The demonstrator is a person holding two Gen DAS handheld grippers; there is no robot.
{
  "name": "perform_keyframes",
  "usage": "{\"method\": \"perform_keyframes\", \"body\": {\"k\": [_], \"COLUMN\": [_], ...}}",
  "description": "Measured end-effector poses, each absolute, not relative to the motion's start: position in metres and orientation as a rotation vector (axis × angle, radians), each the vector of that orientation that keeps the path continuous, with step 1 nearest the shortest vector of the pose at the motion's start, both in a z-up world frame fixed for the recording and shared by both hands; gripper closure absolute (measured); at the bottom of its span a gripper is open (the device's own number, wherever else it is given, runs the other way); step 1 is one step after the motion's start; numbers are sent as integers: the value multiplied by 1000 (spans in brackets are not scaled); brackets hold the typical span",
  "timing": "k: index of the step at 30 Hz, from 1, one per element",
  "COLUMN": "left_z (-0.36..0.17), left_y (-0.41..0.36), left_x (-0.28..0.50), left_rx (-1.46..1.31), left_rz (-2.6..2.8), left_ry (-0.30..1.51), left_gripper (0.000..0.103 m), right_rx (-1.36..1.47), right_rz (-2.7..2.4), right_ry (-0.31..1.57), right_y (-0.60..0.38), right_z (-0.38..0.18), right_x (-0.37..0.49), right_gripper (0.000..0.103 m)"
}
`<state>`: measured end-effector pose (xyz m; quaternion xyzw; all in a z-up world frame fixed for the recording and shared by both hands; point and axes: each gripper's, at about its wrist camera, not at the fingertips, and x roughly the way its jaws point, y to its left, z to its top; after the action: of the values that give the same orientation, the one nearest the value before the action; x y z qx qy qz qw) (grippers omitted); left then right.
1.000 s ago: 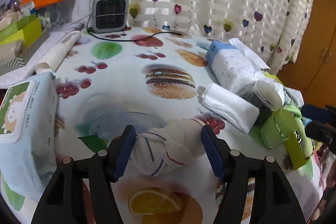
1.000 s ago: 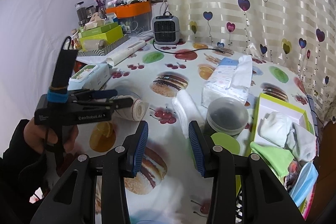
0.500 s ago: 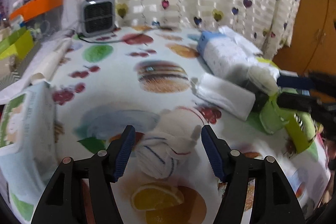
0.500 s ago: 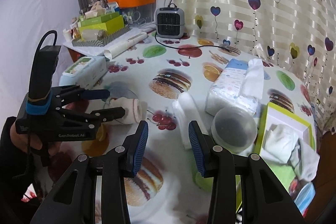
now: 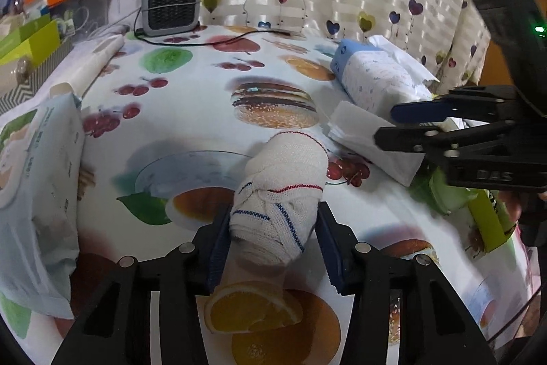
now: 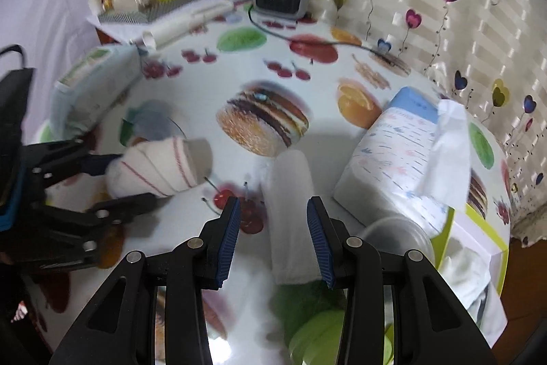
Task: Organize soft objects
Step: 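Grasp the striped rolled towel with the left gripper while the right grasps the white cloth, then lift the rolled towel and white cloth and carry them over the tray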
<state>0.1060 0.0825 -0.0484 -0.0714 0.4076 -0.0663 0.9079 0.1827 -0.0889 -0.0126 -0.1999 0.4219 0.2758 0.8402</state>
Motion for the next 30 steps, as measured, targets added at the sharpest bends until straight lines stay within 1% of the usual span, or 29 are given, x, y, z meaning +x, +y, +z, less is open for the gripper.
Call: {"method": "perform_keyframes", "body": {"k": [14, 16, 20, 22, 23, 24, 30], "left_z": [-47, -47, -48, -47, -47, -47, -41], "left_y": [93, 93, 94, 94, 94, 94, 94], "left_x": [103, 102, 99, 98, 98, 98, 91], "left_rx": [-194, -200, -210, -217, -219, -222, -244], "left_rz": [-125, -125, -124, -122, -121, -120, -120], "left_ry": [830, 833, 834, 833, 833, 833, 816], "left_gripper": [57, 57, 57, 57, 57, 57, 58], "right_rx": [-638, -635, -541, -522, -514, -501, -455], "right_rz": [513, 503, 504, 513, 517, 526, 558], "right_ry": [979, 987, 1019, 1011, 1008, 1008, 986], "right_y": [-60, -60, -66, -66, -66, -67, -68], "right_z": [-44, -46, -42, -39, -38, -38, -33], "right_x": [202, 205, 211, 210, 209, 208, 199], "right_gripper": [62, 62, 62, 74, 75, 79, 82]}}
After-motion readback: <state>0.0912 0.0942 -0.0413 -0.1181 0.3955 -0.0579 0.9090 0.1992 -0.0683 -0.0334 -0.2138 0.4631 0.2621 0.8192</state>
